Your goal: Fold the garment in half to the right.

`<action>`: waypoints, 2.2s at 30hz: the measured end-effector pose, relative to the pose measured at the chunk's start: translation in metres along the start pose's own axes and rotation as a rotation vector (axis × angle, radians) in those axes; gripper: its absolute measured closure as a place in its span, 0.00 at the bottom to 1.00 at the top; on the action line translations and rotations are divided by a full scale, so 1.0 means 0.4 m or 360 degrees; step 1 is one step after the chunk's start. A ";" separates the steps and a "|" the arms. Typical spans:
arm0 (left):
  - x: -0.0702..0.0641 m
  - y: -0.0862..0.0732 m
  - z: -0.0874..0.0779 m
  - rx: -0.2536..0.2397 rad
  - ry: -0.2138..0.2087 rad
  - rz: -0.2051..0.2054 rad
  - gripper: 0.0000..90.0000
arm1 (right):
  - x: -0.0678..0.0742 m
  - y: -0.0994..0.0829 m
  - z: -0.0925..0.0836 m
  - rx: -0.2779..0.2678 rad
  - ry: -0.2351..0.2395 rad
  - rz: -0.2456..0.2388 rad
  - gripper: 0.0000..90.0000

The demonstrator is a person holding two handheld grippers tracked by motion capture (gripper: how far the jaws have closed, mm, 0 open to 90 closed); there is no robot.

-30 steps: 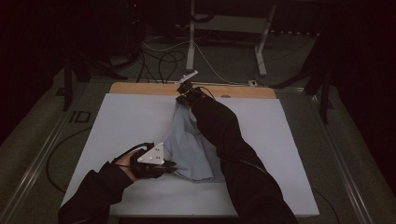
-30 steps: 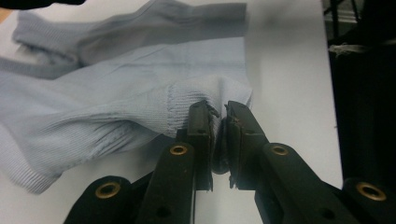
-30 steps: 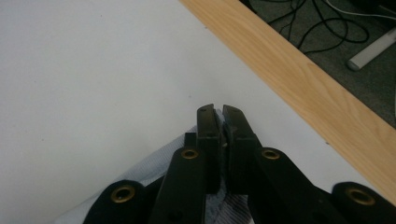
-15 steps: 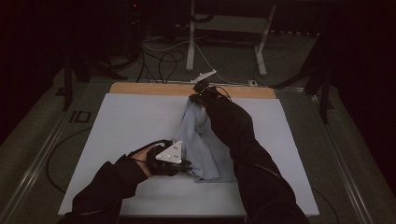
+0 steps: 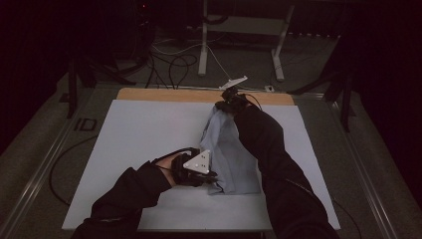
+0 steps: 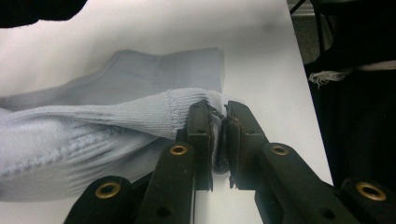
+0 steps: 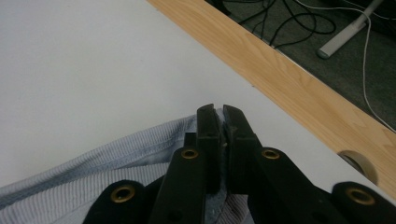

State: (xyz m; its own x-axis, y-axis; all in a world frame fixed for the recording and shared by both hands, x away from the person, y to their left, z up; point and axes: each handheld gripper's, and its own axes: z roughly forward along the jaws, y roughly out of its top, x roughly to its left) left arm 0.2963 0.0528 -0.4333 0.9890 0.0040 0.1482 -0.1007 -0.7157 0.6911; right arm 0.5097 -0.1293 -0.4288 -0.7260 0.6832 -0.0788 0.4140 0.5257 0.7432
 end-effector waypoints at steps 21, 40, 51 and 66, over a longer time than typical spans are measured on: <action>0.035 0.088 0.128 0.0072 -0.0090 0.0062 0.91 | -0.084 -0.047 -0.003 0.0014 0.0053 0.0086 0.96; 0.054 0.136 0.249 0.0140 -0.0117 0.0001 0.91 | -0.120 -0.084 -0.020 0.0015 0.0010 0.0127 0.94; 0.044 0.144 0.267 0.0162 -0.0151 0.0010 0.48 | -0.120 -0.116 -0.020 0.0025 0.0153 0.0174 0.22; 0.037 0.140 0.210 0.0146 -0.0116 -0.0029 0.25 | -0.102 -0.121 -0.038 -0.0028 0.0222 0.0182 0.12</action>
State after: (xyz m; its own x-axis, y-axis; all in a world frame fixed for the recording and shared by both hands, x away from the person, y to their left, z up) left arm 0.3146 -0.0459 -0.4517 0.9962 -0.0305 0.0821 -0.0753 -0.7769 0.6251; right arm 0.5109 -0.1904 -0.4516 -0.7444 0.6603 0.0993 0.4897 0.4388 0.7534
